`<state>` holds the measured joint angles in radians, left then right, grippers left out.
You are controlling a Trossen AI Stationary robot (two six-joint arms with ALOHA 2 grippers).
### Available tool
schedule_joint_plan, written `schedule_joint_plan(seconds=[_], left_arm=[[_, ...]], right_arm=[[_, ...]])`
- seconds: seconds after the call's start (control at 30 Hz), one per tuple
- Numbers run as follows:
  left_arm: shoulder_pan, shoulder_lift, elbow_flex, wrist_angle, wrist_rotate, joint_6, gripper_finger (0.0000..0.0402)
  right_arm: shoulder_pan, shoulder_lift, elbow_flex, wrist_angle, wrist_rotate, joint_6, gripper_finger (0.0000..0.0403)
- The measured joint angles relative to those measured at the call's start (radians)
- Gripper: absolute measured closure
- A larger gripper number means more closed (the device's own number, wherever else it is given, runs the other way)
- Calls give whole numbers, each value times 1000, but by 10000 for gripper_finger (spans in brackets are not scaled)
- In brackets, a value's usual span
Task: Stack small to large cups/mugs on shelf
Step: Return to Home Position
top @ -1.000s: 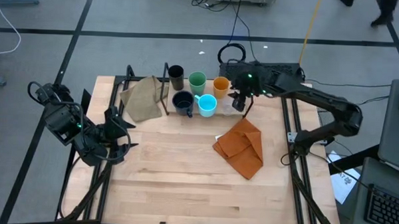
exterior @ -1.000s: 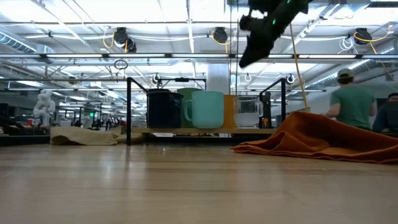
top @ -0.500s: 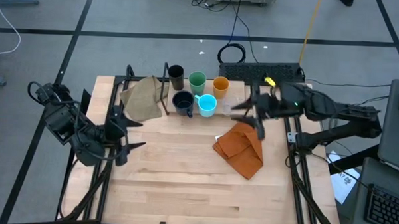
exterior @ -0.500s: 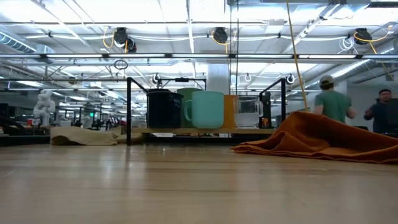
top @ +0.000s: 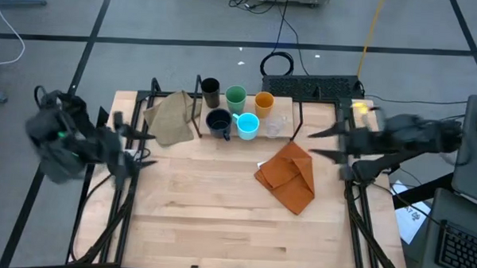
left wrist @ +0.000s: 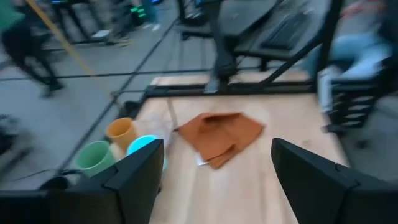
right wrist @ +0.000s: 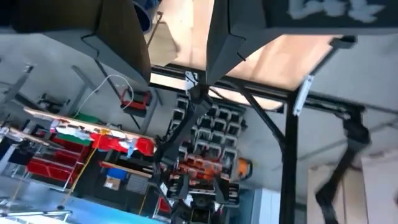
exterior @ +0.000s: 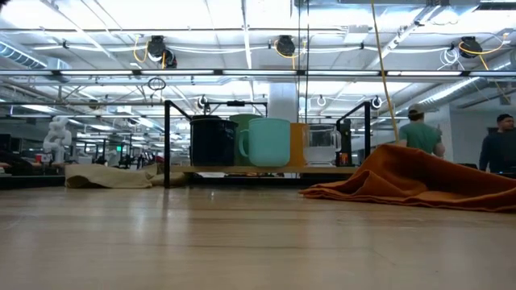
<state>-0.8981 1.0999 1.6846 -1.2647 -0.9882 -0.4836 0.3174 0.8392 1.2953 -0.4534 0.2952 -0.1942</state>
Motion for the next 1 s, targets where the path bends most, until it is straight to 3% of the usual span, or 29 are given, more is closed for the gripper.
schedule_joint_plan(seconds=[0.3, 0.37, 0.57, 0.67, 0.8, 1.0], left_arm=[[-223, -123, 16, -258, -6, -220, 103], [-239, -145, 9, -313, 5, -307, 103], [-246, -244, -38, -309, 88, -304, 103], [-245, -273, -69, -307, 79, -319, 103], [-245, -287, -118, -309, 74, -319, 103], [-245, -285, -211, -305, 108, -441, 103]], right_arm=[[51, -337, 2, -296, 19, 102, 255], [51, -402, 1, -337, 19, 110, 255], [15, -595, 13, -538, 16, 242, 255], [-28, -657, -17, -536, 14, 273, 255], [-100, -697, -72, -580, -70, 285, 255], [-243, -768, -132, -705, -227, 384, 255]])
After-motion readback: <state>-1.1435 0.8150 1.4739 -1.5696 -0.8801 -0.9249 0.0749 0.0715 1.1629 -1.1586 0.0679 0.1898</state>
